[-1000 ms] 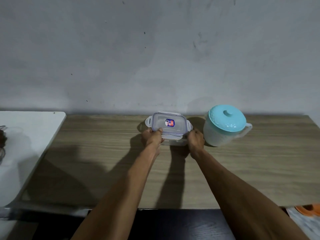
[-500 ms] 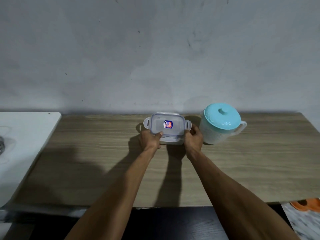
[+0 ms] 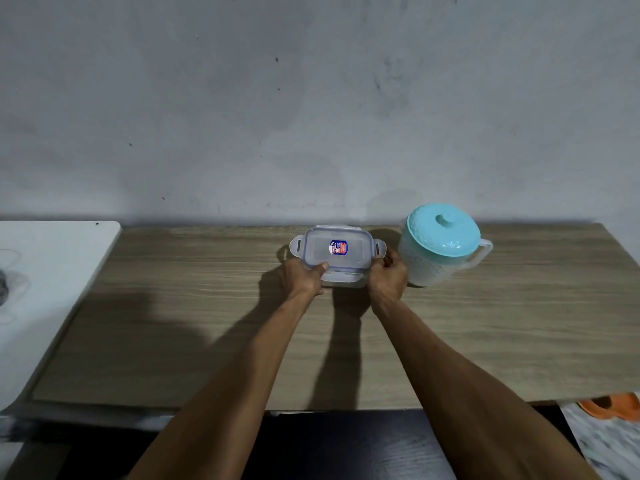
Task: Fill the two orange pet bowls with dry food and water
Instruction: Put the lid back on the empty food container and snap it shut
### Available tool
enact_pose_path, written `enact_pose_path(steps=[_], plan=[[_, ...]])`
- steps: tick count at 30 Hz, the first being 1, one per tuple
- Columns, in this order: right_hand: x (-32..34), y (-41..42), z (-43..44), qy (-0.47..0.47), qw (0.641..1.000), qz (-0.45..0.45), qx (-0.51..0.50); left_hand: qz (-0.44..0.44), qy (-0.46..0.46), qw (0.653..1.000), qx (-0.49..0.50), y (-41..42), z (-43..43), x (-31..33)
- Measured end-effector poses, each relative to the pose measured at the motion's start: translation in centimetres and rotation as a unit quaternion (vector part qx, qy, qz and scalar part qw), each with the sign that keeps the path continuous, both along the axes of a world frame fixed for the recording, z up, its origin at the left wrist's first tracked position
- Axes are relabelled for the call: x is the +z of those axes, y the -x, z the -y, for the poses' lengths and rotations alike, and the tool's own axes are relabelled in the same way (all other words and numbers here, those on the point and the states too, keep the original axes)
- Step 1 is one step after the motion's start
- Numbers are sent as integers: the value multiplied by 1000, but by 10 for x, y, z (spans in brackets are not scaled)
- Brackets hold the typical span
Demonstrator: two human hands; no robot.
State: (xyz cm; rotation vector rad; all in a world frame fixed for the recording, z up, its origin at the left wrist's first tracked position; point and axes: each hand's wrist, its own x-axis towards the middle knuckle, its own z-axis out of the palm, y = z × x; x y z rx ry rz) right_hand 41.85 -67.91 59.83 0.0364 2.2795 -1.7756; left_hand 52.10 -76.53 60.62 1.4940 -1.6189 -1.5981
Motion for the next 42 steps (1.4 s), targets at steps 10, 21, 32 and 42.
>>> enact_pose_path(steps=[10,21,32,42], plan=[[19,-8,-11,-121,988,-51,80,7,23,999,-28,-11,0,16],[30,13,-7,-360,770,-285,444,268,388,768,-433,-10,53,45],[30,36,25,-452,658,-297,524,334,385,721,-468,6,60,32],[24,39,22,-442,656,-341,509,302,422,737,-433,3,56,25]])
